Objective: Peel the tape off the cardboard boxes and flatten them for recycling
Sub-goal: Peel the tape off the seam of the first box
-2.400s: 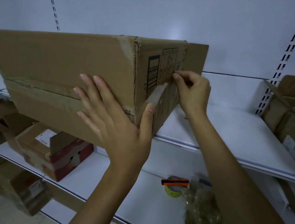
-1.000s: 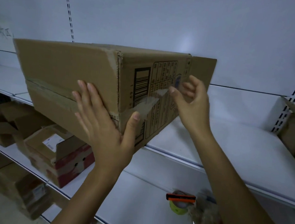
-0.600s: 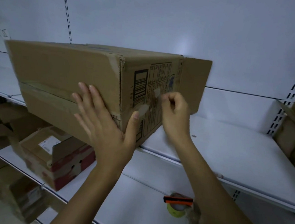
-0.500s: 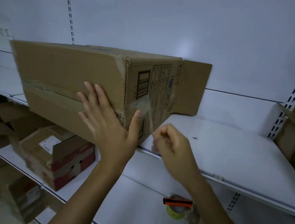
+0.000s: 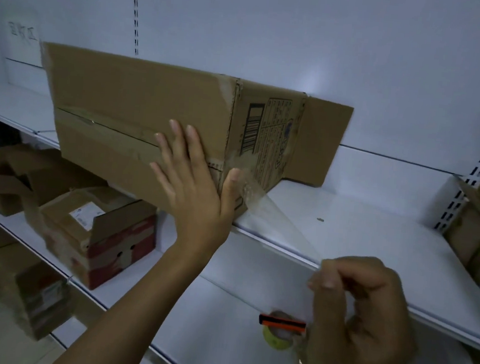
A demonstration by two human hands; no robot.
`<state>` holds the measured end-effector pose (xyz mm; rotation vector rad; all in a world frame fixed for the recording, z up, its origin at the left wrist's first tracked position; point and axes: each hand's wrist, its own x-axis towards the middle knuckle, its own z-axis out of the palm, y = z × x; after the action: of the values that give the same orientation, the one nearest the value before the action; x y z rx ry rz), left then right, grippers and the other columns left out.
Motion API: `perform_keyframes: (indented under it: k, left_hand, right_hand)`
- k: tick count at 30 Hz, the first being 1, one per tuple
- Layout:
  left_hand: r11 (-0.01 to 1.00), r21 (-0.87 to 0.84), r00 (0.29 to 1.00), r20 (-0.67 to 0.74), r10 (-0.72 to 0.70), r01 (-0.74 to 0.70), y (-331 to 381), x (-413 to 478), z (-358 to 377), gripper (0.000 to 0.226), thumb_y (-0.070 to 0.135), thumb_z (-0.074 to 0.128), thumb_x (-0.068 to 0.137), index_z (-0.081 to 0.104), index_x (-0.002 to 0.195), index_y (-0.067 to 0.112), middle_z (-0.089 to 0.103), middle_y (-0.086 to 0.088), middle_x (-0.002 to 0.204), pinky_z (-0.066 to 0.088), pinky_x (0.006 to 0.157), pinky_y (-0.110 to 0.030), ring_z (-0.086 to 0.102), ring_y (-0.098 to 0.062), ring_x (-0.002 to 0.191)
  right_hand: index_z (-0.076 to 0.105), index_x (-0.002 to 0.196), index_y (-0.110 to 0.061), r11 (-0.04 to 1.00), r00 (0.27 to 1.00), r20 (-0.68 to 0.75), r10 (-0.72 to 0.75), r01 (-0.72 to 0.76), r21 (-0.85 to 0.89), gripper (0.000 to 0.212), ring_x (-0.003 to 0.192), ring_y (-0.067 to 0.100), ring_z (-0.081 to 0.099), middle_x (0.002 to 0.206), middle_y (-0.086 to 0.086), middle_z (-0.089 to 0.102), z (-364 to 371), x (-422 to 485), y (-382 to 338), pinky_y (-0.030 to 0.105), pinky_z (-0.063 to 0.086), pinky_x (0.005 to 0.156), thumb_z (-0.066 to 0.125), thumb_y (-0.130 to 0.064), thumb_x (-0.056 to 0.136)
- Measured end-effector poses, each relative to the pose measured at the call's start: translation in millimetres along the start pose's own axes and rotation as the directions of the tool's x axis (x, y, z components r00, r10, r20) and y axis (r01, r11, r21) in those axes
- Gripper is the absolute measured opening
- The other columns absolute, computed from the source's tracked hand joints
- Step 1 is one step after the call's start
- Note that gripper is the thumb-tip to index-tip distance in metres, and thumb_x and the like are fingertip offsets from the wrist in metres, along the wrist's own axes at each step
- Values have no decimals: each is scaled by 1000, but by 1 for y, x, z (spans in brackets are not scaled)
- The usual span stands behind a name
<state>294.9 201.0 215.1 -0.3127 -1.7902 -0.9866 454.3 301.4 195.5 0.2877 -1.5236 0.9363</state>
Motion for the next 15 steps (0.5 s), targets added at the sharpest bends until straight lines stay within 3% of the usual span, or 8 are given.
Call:
perform_keyframes:
  k: [2, 4, 6, 8, 10, 11, 13, 15]
  left_hand:
    - [1000, 13, 1000, 6, -1, 1, -1, -1, 0, 74, 50, 31, 95, 6, 150, 6, 3, -18, 158, 0, 113, -63, -4, -35, 146]
    - [1000, 23, 1000, 13, -5, 4, -1, -1, -1, 74, 52, 28, 96, 5, 150, 7, 2, -18, 159, 0, 114, -62, -4, -35, 146]
    - [999, 32, 1000, 11, -9, 9, 0, -1, -1, 73, 51, 28, 96, 5, 150, 7, 3, -18, 159, 0, 114, -62, -3, -35, 146]
    - [999, 47, 1000, 10, -8, 8, 1, 0, -1, 73, 49, 30, 96, 5, 150, 6, 3, -19, 158, 1, 114, -62, -3, -36, 146]
    - [999, 51, 1000, 14, -11, 10, 1, 0, 0, 73, 50, 30, 96, 5, 150, 7, 3, -18, 159, 1, 114, -62, -3, -35, 146]
    - [999, 47, 1000, 16, -13, 12, 1, 0, 0, 74, 52, 28, 96, 4, 150, 9, 2, -17, 159, 1, 114, -62, -4, -34, 146]
    - [999, 40, 1000, 16, -6, 6, 0, 0, 0, 72, 54, 25, 97, 3, 150, 11, 2, -17, 159, 1, 114, -61, -4, -34, 146]
    - [999, 34, 1000, 20, 1, -2, 0, -1, -1, 72, 55, 24, 97, 3, 150, 11, 1, -16, 159, 0, 114, -61, -4, -34, 146]
  right_hand:
    - [57, 74, -30, 975, 983, -57, 172, -162, 152, 14, 63, 16, 59, 74, -9, 60, 12, 2, -2, 29, 46, 55, 51, -22, 84]
    - [65, 67, -33, 809, 875, -64, 480, -413, 419, 11, 63, 11, 64, 72, -7, 67, 24, 17, 1, 24, 50, 52, 57, -31, 74]
    - [65, 80, -32, 633, 777, 97, 622, -572, 522, 21, 70, 4, 68, 78, -6, 70, 34, 32, 15, 27, 54, 59, 54, -50, 75]
    - [56, 106, -31, 644, 753, 208, 625, -647, 407, 38, 91, -5, 65, 103, -11, 65, 52, 39, 23, 25, 54, 76, 42, -52, 78]
    - [46, 127, -33, 718, 761, 277, 587, -647, 256, 49, 118, -7, 49, 127, -18, 53, 75, 34, 25, 19, 46, 96, 52, -51, 82]
    - [42, 135, -31, 730, 752, 302, 586, -651, 207, 58, 127, -5, 42, 135, -16, 49, 85, 31, 27, 24, 41, 105, 61, -49, 83]
    - [34, 143, -26, 728, 736, 295, 610, -667, 157, 69, 134, 0, 35, 143, -10, 42, 98, 30, 36, 34, 36, 112, 67, -42, 84]
    - [29, 145, -25, 733, 740, 237, 630, -667, 132, 72, 130, 2, 39, 141, -8, 43, 101, 34, 44, 32, 37, 110, 66, -37, 85]
